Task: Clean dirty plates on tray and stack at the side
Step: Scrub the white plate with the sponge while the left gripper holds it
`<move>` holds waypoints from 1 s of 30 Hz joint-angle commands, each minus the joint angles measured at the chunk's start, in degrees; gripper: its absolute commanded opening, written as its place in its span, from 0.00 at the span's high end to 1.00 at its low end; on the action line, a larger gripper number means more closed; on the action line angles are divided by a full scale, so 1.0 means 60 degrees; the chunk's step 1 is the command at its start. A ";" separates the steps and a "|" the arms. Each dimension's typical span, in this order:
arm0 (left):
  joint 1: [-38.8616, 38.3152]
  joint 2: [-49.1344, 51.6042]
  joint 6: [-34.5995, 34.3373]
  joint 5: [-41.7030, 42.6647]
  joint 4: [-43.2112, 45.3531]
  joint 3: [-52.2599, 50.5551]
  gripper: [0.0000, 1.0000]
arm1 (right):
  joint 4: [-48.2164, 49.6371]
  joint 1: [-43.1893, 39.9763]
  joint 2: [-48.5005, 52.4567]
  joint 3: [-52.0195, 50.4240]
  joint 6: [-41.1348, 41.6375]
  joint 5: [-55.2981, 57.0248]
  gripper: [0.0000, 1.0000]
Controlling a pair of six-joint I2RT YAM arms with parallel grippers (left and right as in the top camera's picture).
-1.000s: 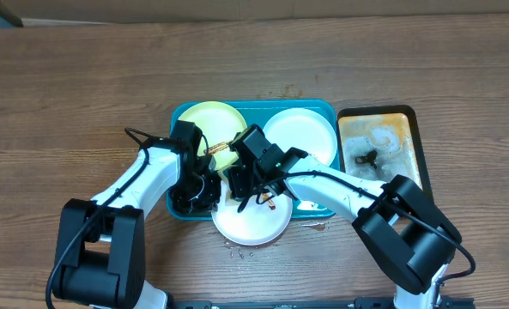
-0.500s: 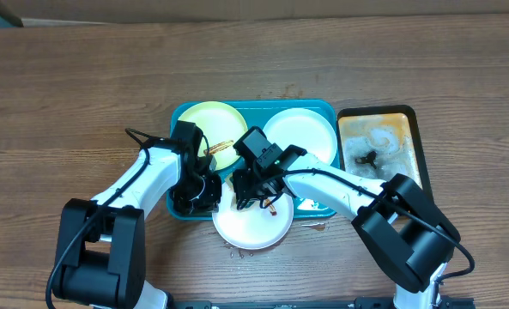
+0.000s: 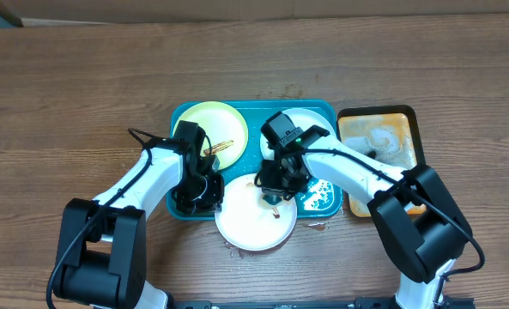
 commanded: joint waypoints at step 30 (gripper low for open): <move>0.0047 0.0120 -0.0215 -0.0525 0.0182 -0.0138 0.96 | 0.0066 0.1257 -0.1698 -0.0699 -0.2823 0.0525 0.95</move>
